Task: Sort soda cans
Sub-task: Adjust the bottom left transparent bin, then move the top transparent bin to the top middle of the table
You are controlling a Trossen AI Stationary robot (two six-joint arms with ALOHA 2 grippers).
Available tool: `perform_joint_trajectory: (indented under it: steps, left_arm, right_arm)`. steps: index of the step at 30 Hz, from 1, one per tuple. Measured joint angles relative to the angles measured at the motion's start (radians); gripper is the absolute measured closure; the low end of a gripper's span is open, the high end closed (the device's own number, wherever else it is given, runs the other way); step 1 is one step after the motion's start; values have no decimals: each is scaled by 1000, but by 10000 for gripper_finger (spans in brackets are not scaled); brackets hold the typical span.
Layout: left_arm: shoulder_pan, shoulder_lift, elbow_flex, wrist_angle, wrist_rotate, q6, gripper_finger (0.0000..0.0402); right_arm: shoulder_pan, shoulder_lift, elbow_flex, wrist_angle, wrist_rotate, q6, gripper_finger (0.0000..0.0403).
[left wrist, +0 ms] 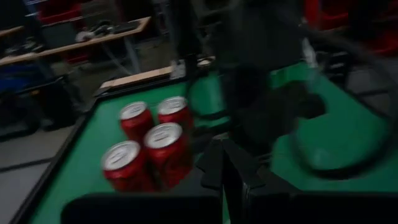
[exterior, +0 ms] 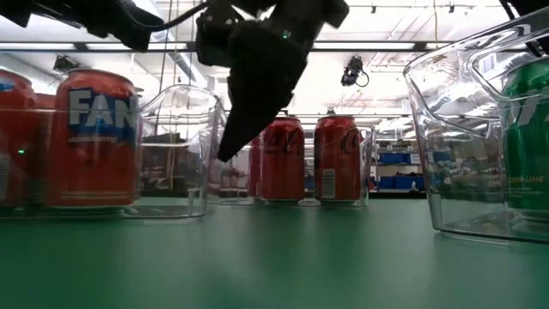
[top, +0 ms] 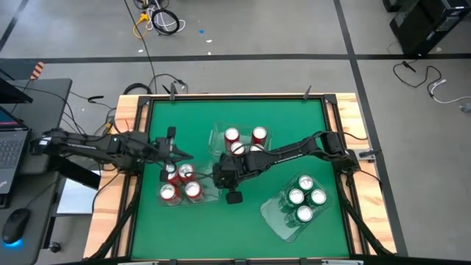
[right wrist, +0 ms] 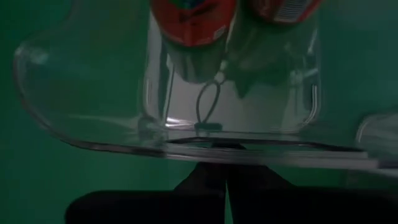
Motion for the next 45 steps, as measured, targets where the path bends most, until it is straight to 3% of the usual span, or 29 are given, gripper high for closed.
perform_joint_trajectory:
  steps: [7, 12, 16, 22, 29, 45]
  left_arm:
    - [-149, 14, 0, 1, -21, 1, 400]
    - [-240, 60, 0, 4, -113, -6, 401]
    - [-279, 83, 0, 13, -162, -12, 401]
    - [-297, 86, 0, 34, -183, -34, 401]
    - [-296, 86, 0, 34, -183, -53, 401]
    - [-296, 87, 1, -17, -207, -92, 401]
  right_arm:
    - [-51, 0, -56, 140, 10, -18, 403]
    - [-52, -44, -31, -47, 129, 35, 403]
    - [-53, -52, -35, -143, 150, 133, 403]
    - [-77, -52, -103, -161, 275, 214, 403]
    - [-137, -50, -178, -98, 383, 199, 403]
    - [-329, -54, -268, 66, 451, 41, 403]
